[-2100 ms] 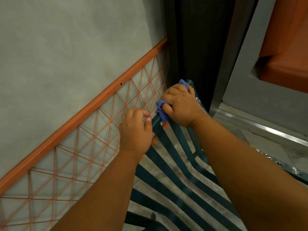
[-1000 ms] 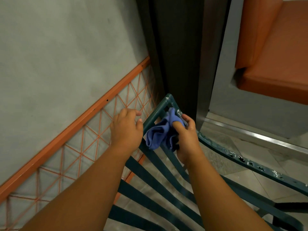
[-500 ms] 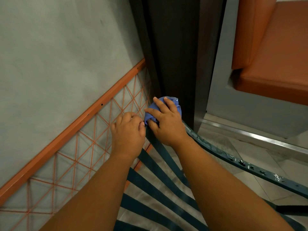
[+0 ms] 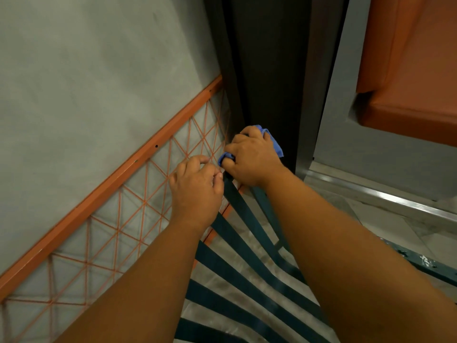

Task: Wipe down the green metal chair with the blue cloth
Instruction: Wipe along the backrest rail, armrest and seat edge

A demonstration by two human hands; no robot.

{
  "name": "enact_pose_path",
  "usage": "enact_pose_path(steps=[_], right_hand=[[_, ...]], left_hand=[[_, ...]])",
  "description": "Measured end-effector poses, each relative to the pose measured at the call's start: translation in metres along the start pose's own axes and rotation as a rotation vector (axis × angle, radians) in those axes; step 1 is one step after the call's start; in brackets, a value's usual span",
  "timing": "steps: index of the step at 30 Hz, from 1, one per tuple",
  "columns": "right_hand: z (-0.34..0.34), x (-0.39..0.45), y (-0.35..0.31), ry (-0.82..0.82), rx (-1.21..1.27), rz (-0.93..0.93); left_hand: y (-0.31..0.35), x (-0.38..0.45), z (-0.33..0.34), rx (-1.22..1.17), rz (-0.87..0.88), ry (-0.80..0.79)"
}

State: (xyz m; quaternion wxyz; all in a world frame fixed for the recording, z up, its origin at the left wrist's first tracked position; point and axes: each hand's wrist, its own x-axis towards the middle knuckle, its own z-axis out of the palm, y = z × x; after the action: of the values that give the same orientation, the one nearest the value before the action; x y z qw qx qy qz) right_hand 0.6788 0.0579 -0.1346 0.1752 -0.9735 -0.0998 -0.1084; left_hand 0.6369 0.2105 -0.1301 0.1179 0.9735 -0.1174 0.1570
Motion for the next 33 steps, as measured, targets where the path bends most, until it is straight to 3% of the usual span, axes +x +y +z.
enact_pose_path(steps=[5,10,13,16,19,24,28,30,33], right_hand=[[-0.004,0.022,-0.010,-0.150,-0.168,0.137],[-0.016,0.037,-0.014,-0.364,-0.370,-0.052],[-0.016,0.051,-0.005,-0.433,-0.301,0.105],[-0.020,0.060,-0.001,-0.437,-0.060,0.335],[-0.029,0.066,0.001,-0.464,0.125,0.453],[-0.019,0.054,0.018,-0.276,0.477,0.469],[0.010,0.015,0.010,0.092,0.060,0.074],[0.015,0.000,0.008,0.177,0.108,-0.071],[0.017,-0.012,0.014,0.176,0.163,-0.175]], left_hand=[[-0.002,-0.001,0.001,-0.003,0.002,0.006],[-0.002,-0.002,0.001,-0.010,0.007,0.028],[-0.003,-0.002,0.001,0.001,0.012,0.036],[-0.002,-0.003,-0.001,0.004,0.011,0.027],[-0.001,-0.003,-0.001,-0.006,0.012,0.022],[0.001,-0.002,-0.002,-0.013,0.024,0.021],[0.000,-0.001,-0.002,-0.010,0.021,0.005],[0.000,0.000,-0.001,-0.013,0.016,0.000],[-0.001,0.001,-0.001,-0.023,0.012,-0.003]])
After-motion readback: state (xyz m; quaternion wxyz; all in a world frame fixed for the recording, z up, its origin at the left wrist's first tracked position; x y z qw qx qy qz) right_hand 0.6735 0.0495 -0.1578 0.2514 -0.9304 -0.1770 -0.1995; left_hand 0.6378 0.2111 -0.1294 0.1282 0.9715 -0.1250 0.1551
